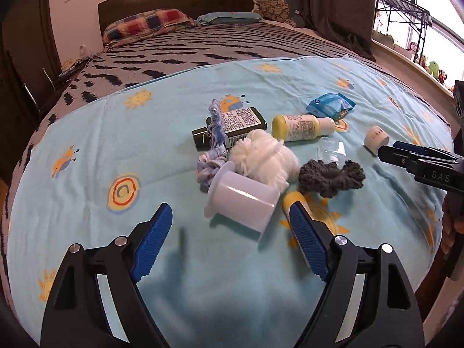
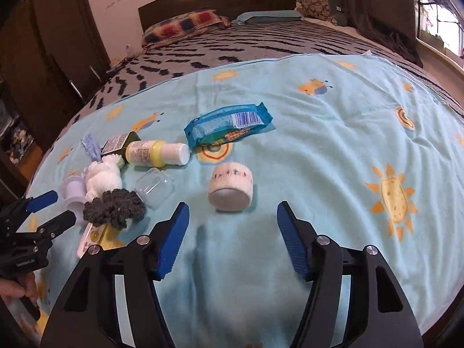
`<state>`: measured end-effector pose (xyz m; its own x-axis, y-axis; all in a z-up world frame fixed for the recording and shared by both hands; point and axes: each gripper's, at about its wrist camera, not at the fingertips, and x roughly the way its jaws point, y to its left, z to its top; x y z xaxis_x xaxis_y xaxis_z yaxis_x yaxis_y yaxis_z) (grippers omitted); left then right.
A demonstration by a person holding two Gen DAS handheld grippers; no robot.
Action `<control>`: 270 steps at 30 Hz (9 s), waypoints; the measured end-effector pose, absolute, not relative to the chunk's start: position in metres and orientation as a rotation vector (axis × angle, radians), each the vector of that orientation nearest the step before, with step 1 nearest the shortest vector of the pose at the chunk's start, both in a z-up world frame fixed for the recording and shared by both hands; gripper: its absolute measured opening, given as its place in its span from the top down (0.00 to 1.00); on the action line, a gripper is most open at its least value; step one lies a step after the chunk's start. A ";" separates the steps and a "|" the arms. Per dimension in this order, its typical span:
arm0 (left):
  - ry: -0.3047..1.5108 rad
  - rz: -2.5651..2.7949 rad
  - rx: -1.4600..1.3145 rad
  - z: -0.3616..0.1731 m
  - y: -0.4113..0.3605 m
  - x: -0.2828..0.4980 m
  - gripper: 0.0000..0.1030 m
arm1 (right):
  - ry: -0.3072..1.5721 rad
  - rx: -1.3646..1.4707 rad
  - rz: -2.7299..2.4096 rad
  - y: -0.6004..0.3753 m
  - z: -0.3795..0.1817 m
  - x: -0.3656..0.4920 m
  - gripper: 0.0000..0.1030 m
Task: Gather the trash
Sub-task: 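Grasp the white plastic spool with the left tool while the right tool grasps the white tape roll, then lower the spool and tape roll into the bin and open both tools, then raise both open tools back over the remaining items on the bed, then grasp the white tube with yellow cap with the left tool while the right tool grasps the grey scrunchie, then lower the tube and scrunchie into the bin and open both tools, then raise both open tools back over the items on the bed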
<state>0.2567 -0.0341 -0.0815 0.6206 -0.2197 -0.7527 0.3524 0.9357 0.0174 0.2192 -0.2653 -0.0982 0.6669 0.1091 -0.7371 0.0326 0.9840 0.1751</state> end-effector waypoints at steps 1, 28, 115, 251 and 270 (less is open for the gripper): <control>0.844 -0.336 0.168 -0.083 -0.035 0.259 0.24 | 0.842 0.177 0.043 -0.264 -0.099 0.223 0.41; 0.760 -0.363 0.125 -0.034 -0.010 0.194 0.50 | 0.754 0.079 0.075 -0.244 -0.059 0.166 0.67; 0.990 -0.507 0.188 -0.145 -0.028 0.022 0.09 | 0.895 0.167 0.117 -0.223 -0.124 0.008 0.05; 1.272 -0.567 0.146 -0.259 -0.044 0.036 0.69 | 1.195 0.191 0.219 -0.190 -0.266 -0.004 0.61; 1.012 -0.481 0.162 -0.154 -0.023 0.027 0.09 | 0.944 0.151 0.168 -0.216 -0.145 0.001 0.06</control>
